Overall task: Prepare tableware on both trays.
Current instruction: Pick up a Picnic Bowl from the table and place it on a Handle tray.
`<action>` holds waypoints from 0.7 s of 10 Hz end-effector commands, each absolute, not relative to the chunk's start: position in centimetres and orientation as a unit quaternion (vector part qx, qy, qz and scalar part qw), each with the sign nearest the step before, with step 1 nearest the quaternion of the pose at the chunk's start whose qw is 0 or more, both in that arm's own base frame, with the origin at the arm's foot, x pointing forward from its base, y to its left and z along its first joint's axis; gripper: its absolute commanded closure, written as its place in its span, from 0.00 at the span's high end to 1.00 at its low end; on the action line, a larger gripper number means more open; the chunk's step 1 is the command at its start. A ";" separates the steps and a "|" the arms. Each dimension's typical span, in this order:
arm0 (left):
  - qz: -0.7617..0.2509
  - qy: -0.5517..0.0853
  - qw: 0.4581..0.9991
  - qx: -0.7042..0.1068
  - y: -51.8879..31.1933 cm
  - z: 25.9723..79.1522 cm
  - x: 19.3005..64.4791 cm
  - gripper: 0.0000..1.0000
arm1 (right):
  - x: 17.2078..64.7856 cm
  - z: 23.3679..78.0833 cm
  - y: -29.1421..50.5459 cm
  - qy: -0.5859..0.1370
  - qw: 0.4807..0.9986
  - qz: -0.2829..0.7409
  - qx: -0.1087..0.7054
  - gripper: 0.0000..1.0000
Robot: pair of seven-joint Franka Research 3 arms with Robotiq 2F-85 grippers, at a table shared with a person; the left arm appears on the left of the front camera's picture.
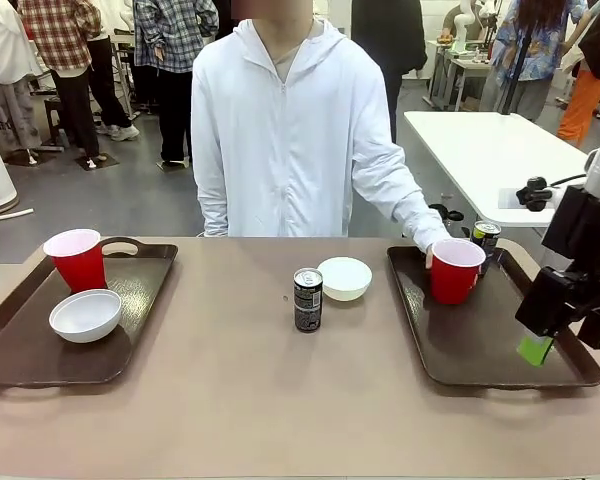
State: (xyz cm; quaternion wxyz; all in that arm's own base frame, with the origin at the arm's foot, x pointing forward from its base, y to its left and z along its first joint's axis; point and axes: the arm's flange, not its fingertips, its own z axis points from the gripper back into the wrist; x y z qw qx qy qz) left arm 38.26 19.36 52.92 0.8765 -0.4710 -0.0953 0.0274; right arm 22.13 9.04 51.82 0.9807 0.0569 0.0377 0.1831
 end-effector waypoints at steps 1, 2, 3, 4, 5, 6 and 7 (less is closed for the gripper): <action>0.027 -0.098 0.873 -0.477 19.4 53.2 38.1 1.00 | 24.3 50.3 9.0 0.046 0.981 0.183 0.048 1.00; 0.027 -0.098 0.873 -0.477 19.4 53.2 38.1 1.00 | 24.8 49.8 9.1 0.053 0.981 0.182 0.052 1.00; 0.027 -0.098 0.873 -0.477 19.4 53.2 38.1 1.00 | 25.5 49.5 9.4 0.048 0.982 0.173 0.051 1.00; 0.027 -0.098 0.873 -0.477 19.4 53.2 38.1 1.00 | 27.4 49.5 10.6 0.033 0.987 0.147 0.057 1.00; 0.027 -0.098 0.873 -0.477 19.4 53.2 38.1 1.00 | 29.5 49.7 12.3 0.023 0.992 0.115 0.049 1.00; 0.027 -0.098 0.873 -0.477 19.4 53.2 38.1 1.00 | 32.1 50.1 13.9 0.020 0.994 0.096 0.040 1.00; 0.027 -0.098 0.873 -0.477 19.4 53.2 38.1 1.00 | 34.7 50.6 15.5 0.016 0.997 0.072 0.031 1.00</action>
